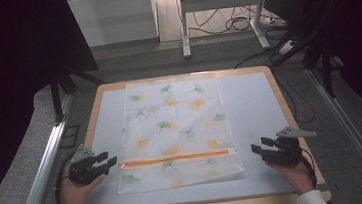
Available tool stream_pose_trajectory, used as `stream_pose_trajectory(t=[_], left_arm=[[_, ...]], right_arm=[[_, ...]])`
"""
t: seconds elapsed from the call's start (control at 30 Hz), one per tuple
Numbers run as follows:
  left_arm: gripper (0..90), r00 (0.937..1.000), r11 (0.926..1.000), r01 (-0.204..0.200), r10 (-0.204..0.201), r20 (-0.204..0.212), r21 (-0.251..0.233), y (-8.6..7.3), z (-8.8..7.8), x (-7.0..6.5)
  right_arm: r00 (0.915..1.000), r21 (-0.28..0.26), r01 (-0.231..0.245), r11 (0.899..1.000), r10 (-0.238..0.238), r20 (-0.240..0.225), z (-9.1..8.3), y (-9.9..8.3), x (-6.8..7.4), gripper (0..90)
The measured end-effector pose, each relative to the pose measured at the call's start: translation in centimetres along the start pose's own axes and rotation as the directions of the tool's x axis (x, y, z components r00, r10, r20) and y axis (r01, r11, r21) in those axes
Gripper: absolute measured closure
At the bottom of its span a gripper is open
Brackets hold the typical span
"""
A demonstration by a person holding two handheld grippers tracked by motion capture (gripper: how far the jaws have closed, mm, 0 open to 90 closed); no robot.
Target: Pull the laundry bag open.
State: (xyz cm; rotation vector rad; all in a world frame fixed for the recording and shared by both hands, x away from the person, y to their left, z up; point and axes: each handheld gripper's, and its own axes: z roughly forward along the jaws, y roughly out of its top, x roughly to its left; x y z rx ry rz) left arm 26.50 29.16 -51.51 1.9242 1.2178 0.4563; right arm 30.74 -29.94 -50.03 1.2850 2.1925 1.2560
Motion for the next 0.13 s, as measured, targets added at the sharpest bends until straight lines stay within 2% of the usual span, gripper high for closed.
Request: stream_pose_trajectory(t=[0.03, 0.13], left_arm=[[52.3, 1.0000, 1.0000, 0.001, -0.001, -0.001, 0.001, 0.01, 0.06, 0.00], [51.0, 1.0000, 1.0000, 0.005, -0.005, 0.000, 0.000, 0.01, 0.13, 0.07]], right_arm=[[0.9999, 0.004, 0.017, 1.000, -0.017, -0.001, 0.14, -0.01, 0.13, 41.3], [0.9997, 0.000, 0.025, 1.000, -0.025, 0.002, 0.28, 0.00, 0.31, 39.5]])
